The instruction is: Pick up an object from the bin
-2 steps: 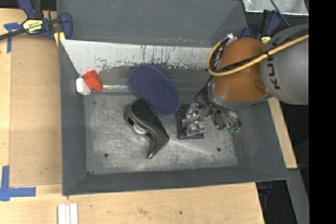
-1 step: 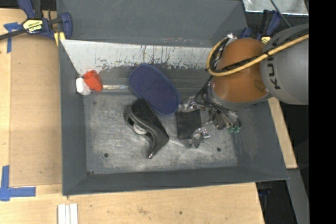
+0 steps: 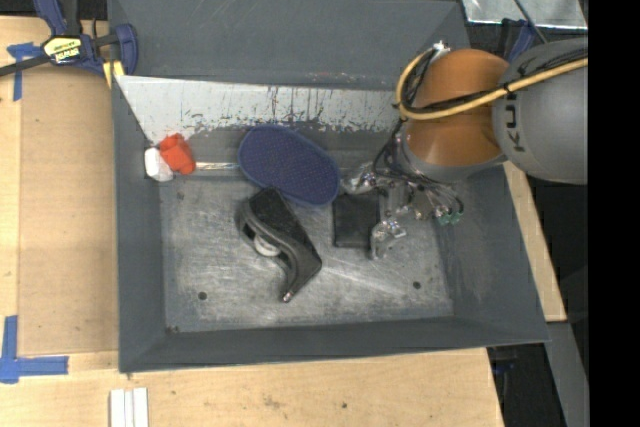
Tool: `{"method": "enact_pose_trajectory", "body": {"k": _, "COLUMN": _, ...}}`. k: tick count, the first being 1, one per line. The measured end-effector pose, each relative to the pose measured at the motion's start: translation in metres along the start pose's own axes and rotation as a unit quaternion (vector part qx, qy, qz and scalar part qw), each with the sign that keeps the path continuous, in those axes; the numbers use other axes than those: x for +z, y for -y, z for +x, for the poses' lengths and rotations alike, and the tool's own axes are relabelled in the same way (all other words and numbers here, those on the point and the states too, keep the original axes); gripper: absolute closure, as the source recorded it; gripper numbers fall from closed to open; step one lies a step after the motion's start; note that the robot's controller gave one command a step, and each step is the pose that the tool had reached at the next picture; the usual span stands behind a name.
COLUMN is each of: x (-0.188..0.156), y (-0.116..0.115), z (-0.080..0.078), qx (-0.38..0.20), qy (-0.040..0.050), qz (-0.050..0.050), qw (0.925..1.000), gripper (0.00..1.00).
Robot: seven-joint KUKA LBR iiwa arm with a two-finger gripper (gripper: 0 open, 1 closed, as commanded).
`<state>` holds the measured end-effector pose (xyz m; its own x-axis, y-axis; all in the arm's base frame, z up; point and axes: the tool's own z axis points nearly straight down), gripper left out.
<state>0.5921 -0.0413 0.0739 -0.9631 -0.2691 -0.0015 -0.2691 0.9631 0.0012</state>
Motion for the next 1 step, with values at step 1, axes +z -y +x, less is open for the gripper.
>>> {"method": "enact_pose_trajectory", "body": {"k": 1, "x": -0.0049, "y": 0.0008, "z": -0.006, "qx": 0.001, "qy": 0.0135, "qz": 0.003, "qw": 0.9999, "gripper": 1.0}}
